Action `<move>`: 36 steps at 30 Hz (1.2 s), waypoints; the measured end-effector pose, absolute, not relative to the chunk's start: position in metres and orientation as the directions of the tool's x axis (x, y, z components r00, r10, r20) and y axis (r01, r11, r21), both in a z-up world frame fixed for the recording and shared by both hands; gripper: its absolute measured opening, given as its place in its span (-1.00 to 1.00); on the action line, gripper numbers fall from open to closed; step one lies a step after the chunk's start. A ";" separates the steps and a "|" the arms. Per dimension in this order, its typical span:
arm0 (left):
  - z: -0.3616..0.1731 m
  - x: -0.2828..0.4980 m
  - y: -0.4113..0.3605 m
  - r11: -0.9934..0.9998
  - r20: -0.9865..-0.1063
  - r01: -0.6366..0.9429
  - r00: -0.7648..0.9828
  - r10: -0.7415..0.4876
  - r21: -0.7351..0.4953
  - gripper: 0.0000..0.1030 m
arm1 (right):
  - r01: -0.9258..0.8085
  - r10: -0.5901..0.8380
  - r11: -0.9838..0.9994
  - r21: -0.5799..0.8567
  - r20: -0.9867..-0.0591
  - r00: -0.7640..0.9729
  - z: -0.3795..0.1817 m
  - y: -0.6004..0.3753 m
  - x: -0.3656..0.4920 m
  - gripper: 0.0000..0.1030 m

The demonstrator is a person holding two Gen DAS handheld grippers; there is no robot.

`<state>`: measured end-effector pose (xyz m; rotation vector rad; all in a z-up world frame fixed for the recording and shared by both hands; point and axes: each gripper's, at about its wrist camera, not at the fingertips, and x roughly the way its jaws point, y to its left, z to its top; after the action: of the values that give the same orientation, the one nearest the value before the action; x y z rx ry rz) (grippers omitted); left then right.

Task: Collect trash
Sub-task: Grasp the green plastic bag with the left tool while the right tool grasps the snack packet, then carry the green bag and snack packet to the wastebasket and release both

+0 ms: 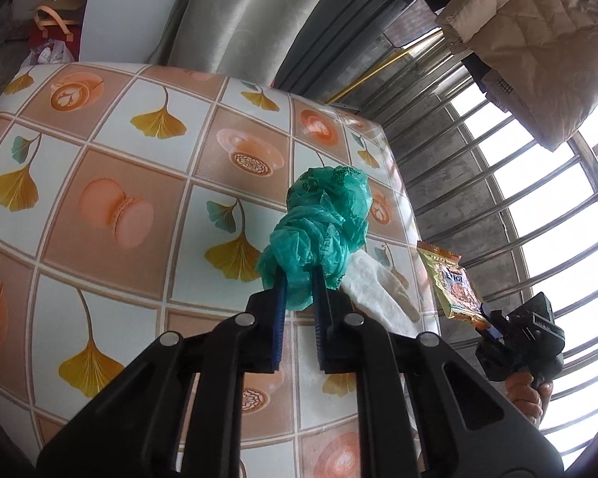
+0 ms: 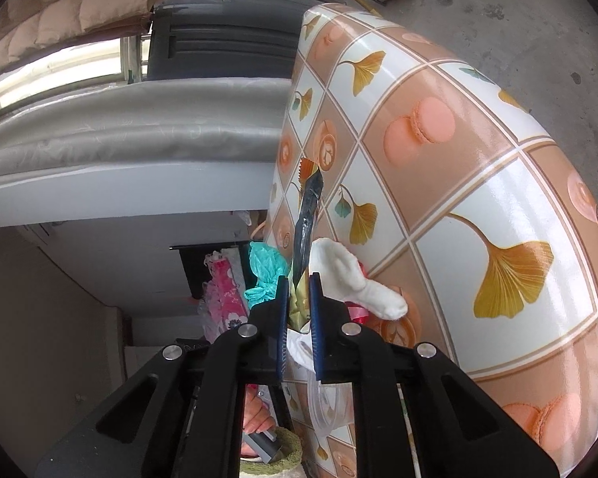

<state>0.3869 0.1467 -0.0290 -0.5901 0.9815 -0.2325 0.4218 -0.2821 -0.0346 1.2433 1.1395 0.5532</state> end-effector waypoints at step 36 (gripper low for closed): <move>0.086 0.186 0.030 0.764 -0.543 0.330 0.553 -0.632 -0.554 -0.84 | 0.093 0.836 0.135 0.986 -0.164 0.524 0.018 -0.388 0.226 -0.80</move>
<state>0.1858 0.0305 0.0865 -0.4166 0.7994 -0.5881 0.2259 -0.3880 0.0182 1.3458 0.8959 0.6585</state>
